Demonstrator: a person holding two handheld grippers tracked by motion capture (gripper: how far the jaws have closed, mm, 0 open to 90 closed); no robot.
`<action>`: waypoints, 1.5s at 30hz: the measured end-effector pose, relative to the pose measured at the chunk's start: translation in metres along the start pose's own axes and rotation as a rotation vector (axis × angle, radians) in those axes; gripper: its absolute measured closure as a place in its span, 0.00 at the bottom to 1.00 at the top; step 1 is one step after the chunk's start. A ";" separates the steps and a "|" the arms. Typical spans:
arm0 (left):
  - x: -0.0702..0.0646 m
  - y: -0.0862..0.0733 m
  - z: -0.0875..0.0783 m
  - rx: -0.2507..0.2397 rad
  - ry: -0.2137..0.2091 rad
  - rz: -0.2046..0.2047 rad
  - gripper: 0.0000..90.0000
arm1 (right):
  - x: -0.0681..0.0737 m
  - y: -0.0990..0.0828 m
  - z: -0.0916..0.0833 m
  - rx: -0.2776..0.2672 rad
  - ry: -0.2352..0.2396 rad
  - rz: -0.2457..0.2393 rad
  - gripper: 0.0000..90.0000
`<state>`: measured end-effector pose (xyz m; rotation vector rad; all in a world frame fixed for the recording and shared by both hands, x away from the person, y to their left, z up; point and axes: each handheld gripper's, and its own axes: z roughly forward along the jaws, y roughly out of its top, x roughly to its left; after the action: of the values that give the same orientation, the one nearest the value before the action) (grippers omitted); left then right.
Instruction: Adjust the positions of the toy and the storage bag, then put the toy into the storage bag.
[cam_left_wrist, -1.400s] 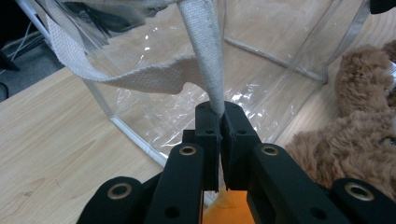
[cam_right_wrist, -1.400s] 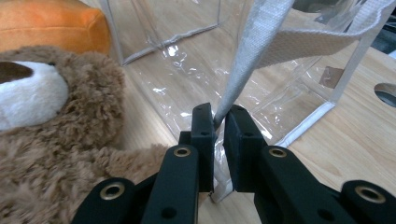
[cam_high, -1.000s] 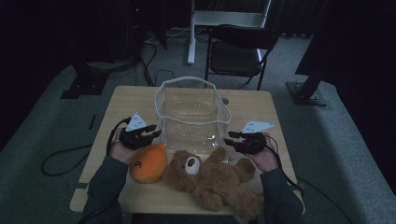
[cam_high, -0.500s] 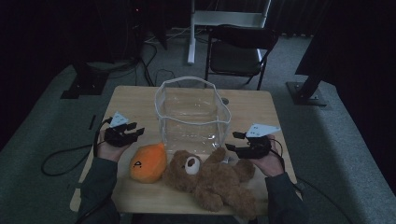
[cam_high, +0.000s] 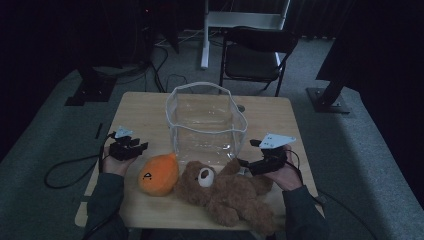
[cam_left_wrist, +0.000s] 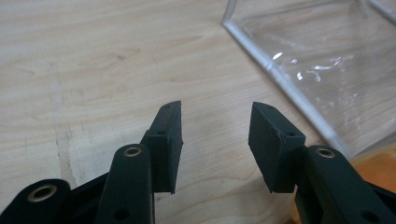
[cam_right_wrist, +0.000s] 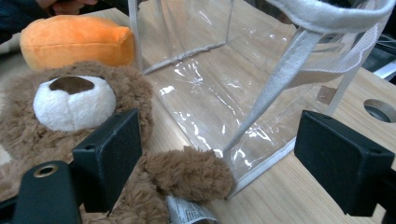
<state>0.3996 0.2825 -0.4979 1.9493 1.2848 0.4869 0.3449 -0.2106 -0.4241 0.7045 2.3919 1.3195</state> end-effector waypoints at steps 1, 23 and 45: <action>0.001 -0.001 0.001 0.005 0.000 -0.002 0.61 | 0.000 0.000 0.000 0.001 -0.001 0.000 0.16; 0.017 -0.026 0.027 0.067 0.082 -0.028 0.55 | 0.010 0.009 -0.004 -0.026 0.125 -0.040 0.40; 0.012 -0.031 0.031 0.034 0.139 0.003 0.38 | 0.040 0.020 0.021 0.052 0.180 -0.044 0.21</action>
<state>0.4060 0.2885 -0.5426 1.9747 1.3850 0.6154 0.3277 -0.1643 -0.4199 0.5651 2.5760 1.3595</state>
